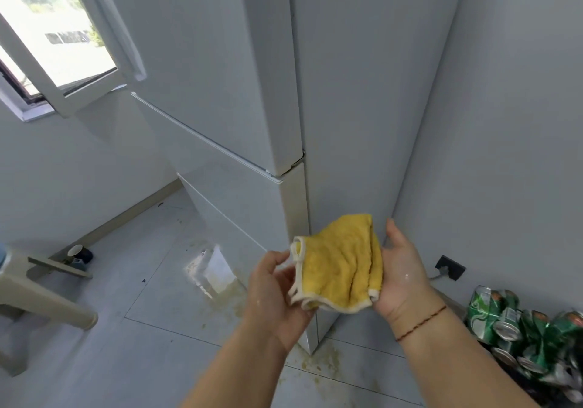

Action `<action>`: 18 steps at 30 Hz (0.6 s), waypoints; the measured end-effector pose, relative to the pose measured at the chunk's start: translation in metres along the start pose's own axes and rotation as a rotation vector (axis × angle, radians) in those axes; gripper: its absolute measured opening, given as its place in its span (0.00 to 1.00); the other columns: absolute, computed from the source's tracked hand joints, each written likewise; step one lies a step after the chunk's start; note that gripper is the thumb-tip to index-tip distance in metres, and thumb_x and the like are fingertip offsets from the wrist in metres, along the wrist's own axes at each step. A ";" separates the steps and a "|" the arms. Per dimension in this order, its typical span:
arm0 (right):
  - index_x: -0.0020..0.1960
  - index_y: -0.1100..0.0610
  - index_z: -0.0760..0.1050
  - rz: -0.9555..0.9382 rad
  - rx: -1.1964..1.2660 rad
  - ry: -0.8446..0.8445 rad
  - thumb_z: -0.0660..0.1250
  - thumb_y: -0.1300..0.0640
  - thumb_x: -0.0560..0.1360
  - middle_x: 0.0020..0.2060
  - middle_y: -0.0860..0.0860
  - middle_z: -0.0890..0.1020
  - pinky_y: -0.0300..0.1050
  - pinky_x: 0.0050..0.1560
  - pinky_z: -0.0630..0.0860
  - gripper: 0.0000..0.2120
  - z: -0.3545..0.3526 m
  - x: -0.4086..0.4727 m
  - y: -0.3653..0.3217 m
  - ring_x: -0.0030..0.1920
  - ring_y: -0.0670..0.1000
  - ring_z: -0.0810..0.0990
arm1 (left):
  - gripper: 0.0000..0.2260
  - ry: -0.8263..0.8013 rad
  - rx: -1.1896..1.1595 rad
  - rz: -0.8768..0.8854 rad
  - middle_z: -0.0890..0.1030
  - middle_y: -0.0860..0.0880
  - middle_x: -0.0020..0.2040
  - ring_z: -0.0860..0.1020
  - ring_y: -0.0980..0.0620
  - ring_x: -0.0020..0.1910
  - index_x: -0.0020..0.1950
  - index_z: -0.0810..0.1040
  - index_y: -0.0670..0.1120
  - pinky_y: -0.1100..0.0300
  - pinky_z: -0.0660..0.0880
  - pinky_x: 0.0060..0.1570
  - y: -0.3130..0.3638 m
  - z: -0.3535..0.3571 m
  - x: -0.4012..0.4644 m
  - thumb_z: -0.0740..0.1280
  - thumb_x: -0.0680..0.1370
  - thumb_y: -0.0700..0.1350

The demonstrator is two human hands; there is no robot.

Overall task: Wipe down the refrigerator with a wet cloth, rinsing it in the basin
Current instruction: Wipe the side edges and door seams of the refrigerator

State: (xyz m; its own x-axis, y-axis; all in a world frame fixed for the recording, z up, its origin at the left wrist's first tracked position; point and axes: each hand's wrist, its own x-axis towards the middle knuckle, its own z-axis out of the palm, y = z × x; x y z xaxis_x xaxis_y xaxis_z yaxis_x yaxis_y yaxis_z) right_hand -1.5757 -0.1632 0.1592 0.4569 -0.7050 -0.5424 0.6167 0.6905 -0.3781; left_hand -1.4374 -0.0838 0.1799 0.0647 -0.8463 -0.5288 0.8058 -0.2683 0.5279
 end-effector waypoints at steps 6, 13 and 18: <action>0.61 0.66 0.75 0.062 -0.008 0.182 0.57 0.39 0.78 0.51 0.69 0.81 0.60 0.48 0.75 0.31 -0.061 0.024 0.028 0.53 0.66 0.80 | 0.16 0.109 0.025 -0.152 0.82 0.38 0.41 0.81 0.41 0.35 0.51 0.80 0.35 0.53 0.78 0.38 -0.048 -0.039 0.035 0.63 0.75 0.46; 0.55 0.69 0.77 0.198 -0.031 0.265 0.58 0.41 0.78 0.52 0.70 0.80 0.61 0.49 0.75 0.29 -0.116 0.065 0.045 0.56 0.68 0.78 | 0.15 0.264 0.031 -0.235 0.81 0.37 0.44 0.80 0.39 0.42 0.48 0.81 0.36 0.48 0.76 0.46 -0.097 -0.084 0.084 0.62 0.76 0.47; 0.60 0.68 0.76 0.328 -0.104 0.296 0.58 0.39 0.78 0.54 0.69 0.80 0.63 0.59 0.73 0.31 -0.155 0.105 0.053 0.58 0.67 0.78 | 0.13 0.375 0.023 -0.237 0.81 0.38 0.40 0.79 0.41 0.38 0.40 0.83 0.36 0.50 0.74 0.44 -0.126 -0.109 0.111 0.64 0.72 0.45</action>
State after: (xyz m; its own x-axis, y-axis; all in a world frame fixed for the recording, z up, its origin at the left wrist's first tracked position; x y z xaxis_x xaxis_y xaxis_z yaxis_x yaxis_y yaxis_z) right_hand -1.5944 -0.1754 -0.0343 0.4053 -0.3800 -0.8315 0.3950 0.8930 -0.2156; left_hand -1.4672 -0.0933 -0.0177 0.0918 -0.5361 -0.8392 0.8111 -0.4487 0.3753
